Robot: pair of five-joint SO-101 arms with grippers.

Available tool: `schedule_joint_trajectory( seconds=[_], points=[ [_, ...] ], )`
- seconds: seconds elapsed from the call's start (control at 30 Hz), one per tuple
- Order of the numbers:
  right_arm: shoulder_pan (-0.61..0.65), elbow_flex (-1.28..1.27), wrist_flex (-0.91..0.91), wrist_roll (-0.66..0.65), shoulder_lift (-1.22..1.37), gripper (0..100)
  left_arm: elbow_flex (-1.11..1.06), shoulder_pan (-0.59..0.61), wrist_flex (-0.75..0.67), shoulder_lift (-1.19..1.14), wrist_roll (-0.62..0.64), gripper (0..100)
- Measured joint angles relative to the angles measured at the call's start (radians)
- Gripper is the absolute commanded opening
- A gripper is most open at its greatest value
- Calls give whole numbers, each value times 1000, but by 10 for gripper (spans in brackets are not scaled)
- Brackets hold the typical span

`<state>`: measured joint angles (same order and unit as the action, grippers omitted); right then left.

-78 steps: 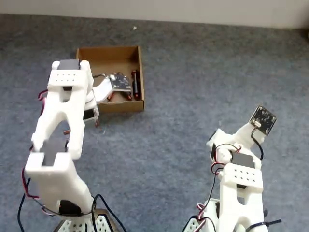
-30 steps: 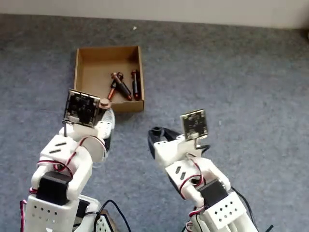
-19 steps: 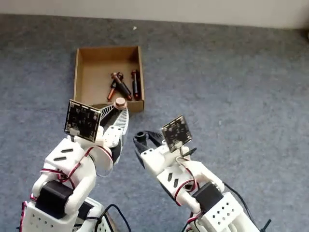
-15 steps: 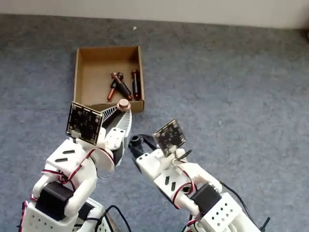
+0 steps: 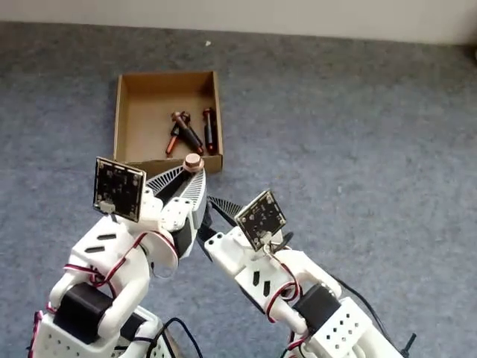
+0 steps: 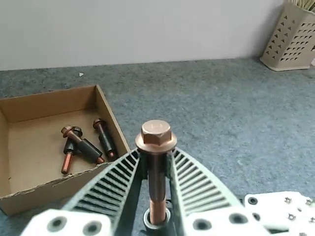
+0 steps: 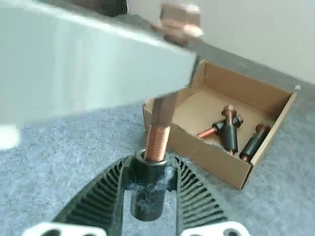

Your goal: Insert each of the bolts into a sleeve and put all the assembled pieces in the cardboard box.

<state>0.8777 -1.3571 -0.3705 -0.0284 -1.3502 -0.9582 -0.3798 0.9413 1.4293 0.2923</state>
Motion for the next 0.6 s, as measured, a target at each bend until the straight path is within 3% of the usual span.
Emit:
schedule_joint_trajectory(
  seconds=[0.37, 0.6],
  points=[
    [-48, -2, 140, -2, -2, 5, 0, -9, 48, -9, 3, 13],
    [-58, -2, 155, -2, -2, 5, -2, -14, 55, -9, -35, 216]
  ],
)
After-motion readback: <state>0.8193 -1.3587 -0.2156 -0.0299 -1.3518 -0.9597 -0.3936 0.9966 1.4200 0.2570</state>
